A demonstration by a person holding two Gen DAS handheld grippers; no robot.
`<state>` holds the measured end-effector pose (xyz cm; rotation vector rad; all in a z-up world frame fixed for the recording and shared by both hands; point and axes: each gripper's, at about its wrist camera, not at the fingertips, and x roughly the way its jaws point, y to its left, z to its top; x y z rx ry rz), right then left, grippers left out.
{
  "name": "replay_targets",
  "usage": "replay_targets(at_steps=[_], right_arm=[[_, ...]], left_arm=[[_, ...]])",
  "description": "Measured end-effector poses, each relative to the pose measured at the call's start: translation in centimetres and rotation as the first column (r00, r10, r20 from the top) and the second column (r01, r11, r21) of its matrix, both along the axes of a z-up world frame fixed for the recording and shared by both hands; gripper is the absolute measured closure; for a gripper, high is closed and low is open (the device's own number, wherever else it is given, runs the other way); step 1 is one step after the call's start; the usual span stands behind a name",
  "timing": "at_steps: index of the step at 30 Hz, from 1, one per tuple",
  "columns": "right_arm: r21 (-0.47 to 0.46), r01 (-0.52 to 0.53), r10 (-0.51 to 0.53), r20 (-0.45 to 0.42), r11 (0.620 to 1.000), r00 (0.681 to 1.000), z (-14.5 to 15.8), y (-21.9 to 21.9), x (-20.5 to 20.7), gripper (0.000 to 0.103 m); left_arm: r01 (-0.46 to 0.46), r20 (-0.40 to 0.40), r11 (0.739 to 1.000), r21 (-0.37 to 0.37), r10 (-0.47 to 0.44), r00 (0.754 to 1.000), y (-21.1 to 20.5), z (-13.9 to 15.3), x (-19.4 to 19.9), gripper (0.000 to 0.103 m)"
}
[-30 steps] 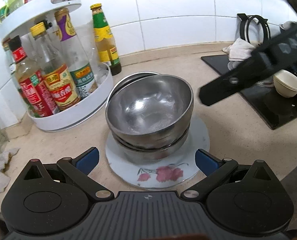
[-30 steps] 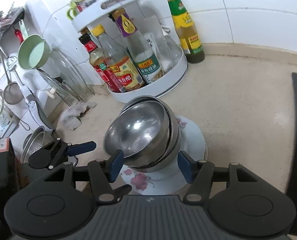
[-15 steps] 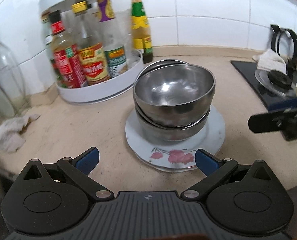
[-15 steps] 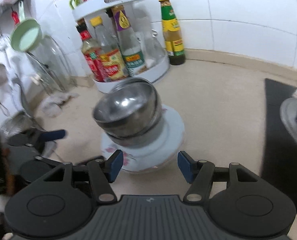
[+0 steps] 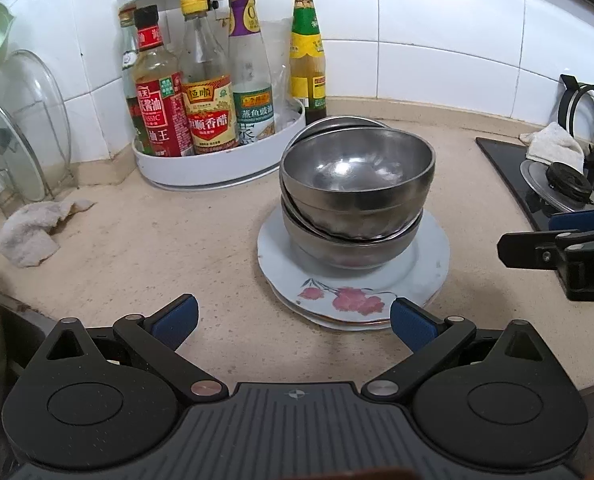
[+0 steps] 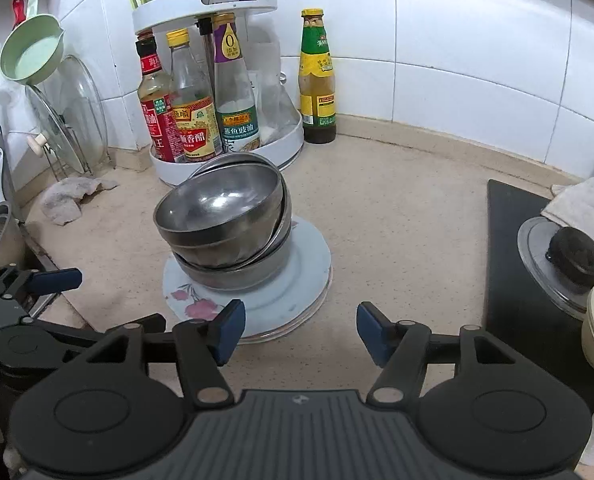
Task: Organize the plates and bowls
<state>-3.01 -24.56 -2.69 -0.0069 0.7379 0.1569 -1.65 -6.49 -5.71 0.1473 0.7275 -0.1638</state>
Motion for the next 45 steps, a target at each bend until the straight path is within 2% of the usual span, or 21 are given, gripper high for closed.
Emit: replay_targets(at_steps=[12, 19, 31, 45], right_arm=[[-0.018, -0.002, 0.002, 0.013, 1.0, 1.0, 0.0, 0.5, -0.4, 0.04], [0.023, 0.008, -0.009, 0.015, 1.0, 1.0, 0.3, -0.1, -0.8, 0.04], [-0.024, 0.018, -0.018, 0.007, 1.0, 1.0, -1.2, 0.7, -0.7, 0.04], [0.017, 0.061, -0.06, -0.009, 0.998, 0.998, -2.0, 0.4, -0.3, 0.04]], left_arm=[[0.003, 0.012, 1.0, 0.018, -0.003, 1.0, -0.8, -0.2, -0.2, 0.0], [-0.038, -0.002, 0.999, -0.029, 0.038, 0.999, 0.1, -0.3, 0.2, 0.0], [-0.075, -0.005, 0.995, -0.068, 0.075, 0.997, 0.2, -0.1, 0.2, 0.0], [-0.118, -0.02, 0.99, -0.077, 0.116, 0.993, 0.0, -0.2, 0.1, 0.001]])
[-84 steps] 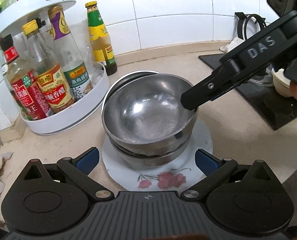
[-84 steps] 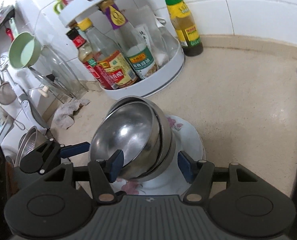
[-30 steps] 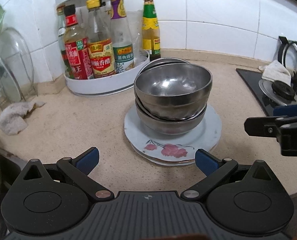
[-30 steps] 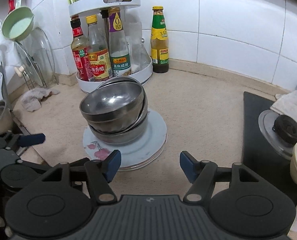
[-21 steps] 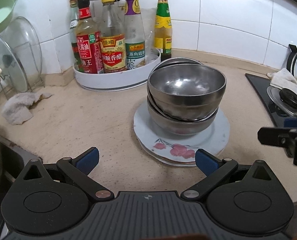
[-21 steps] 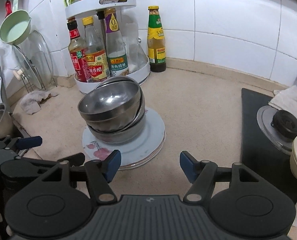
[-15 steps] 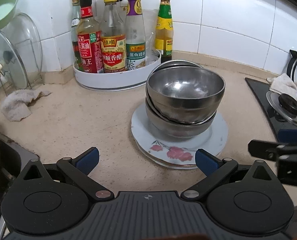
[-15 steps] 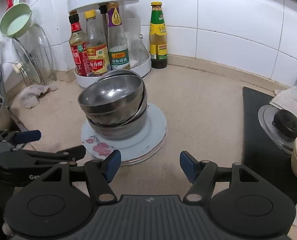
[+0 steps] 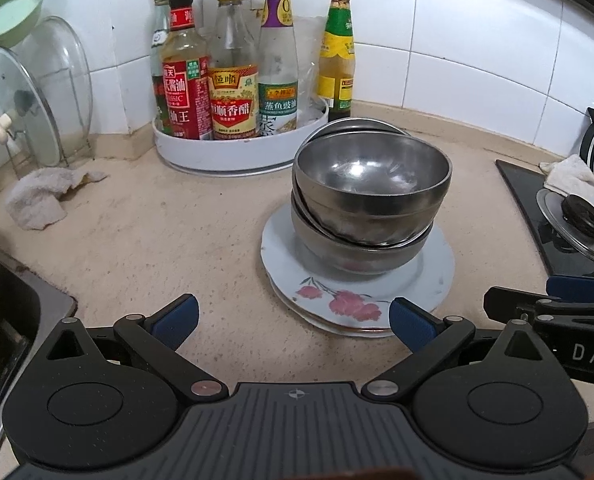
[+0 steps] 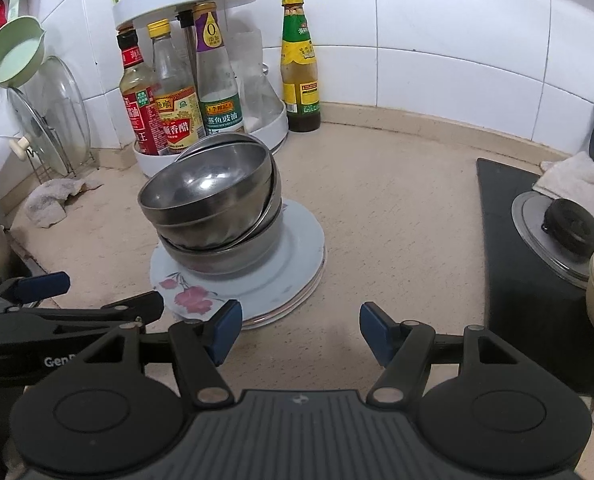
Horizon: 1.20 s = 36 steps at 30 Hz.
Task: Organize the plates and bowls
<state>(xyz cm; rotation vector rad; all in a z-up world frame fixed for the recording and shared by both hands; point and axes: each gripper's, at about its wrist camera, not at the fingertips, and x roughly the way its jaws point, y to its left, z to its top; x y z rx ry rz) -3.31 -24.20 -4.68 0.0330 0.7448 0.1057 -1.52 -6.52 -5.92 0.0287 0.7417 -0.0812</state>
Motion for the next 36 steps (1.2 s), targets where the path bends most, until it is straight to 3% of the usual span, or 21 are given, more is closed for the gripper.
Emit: replay_targets(at_steps=[17, 36], right_arm=[[0.023, -0.005, 0.005, -0.004, 1.0, 1.0, -0.1, -0.4, 0.1, 0.04], [0.025, -0.014, 0.014, 0.022, 1.0, 1.0, 0.3, -0.4, -0.4, 0.04]], left_arm=[[0.0, 0.044, 0.999, 0.041, -0.002, 0.999, -0.7, 0.5, -0.7, 0.005], [0.001, 0.084, 1.0, 0.025, -0.003, 0.996, -0.7, 0.8, -1.4, 0.009]])
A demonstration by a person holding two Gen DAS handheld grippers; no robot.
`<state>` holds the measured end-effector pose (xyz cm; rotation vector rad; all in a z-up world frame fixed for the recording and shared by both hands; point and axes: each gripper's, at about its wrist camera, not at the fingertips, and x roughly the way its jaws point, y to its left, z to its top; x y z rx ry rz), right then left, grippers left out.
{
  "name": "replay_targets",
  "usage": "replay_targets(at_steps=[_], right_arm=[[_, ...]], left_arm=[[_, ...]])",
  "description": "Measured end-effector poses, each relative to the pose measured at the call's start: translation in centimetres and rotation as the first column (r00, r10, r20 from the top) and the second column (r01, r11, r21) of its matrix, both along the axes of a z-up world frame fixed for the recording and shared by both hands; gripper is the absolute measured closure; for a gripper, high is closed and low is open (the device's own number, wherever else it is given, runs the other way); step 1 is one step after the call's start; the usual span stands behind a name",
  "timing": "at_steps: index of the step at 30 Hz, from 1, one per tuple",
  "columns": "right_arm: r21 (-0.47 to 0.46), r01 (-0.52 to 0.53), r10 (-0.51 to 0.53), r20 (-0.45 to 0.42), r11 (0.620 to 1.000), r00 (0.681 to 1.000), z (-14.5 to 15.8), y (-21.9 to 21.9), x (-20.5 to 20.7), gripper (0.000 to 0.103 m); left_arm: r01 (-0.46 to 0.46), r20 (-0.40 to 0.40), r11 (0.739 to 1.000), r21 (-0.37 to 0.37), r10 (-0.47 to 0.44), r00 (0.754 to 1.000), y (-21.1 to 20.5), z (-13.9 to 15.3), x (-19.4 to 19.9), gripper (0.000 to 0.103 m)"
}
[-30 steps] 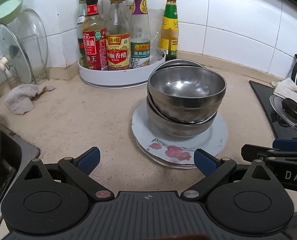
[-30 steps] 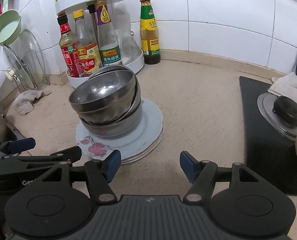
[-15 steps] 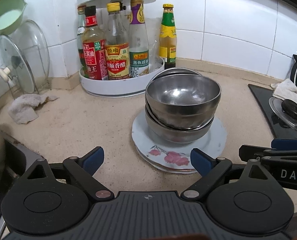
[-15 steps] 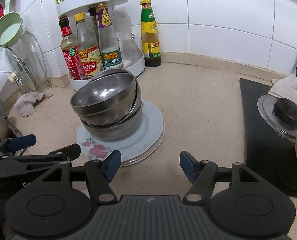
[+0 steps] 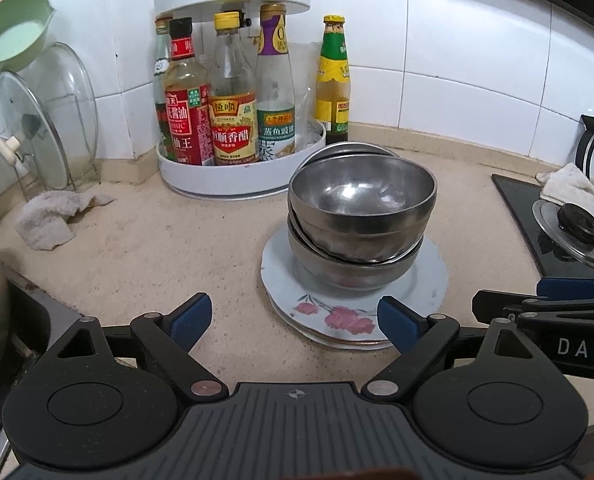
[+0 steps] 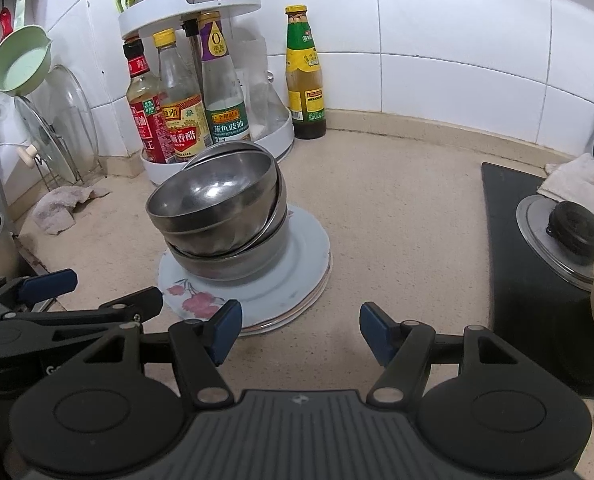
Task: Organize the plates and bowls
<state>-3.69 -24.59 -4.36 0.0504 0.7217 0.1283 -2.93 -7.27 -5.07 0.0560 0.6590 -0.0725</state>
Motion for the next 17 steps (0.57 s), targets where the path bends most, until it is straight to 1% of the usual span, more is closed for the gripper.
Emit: replay_targets(at_steps=[4, 7, 9, 16, 17], right_arm=[[0.002, -0.002, 0.002, 0.006, 1.0, 1.0, 0.12, 0.04, 0.01, 0.04], [0.006, -0.002, 0.002, 0.011, 1.0, 1.0, 0.28, 0.05, 0.02, 0.04], [0.007, -0.004, 0.004, 0.013, 1.0, 1.0, 0.32, 0.15, -0.02, 0.04], [0.009, -0.01, 0.01, 0.01, 1.0, 1.0, 0.29, 0.29, 0.21, 0.04], [0.009, -0.011, 0.011, 0.01, 1.0, 1.0, 0.3, 0.31, 0.23, 0.04]], left_arm=[[-0.005, 0.018, 1.0, -0.002, 0.005, 1.0, 0.15, 0.13, -0.05, 0.008], [-0.014, 0.03, 1.0, -0.006, 0.014, 0.999, 0.39, 0.13, -0.02, 0.005], [-0.015, 0.032, 1.0, -0.004, 0.015, 0.999, 0.5, 0.09, 0.05, 0.004], [-0.01, 0.08, 0.999, 0.033, 0.007, 0.997, 0.53, 0.15, -0.2, 0.003], [-0.01, 0.08, 0.999, 0.034, 0.007, 0.997, 0.58, 0.15, -0.15, 0.001]])
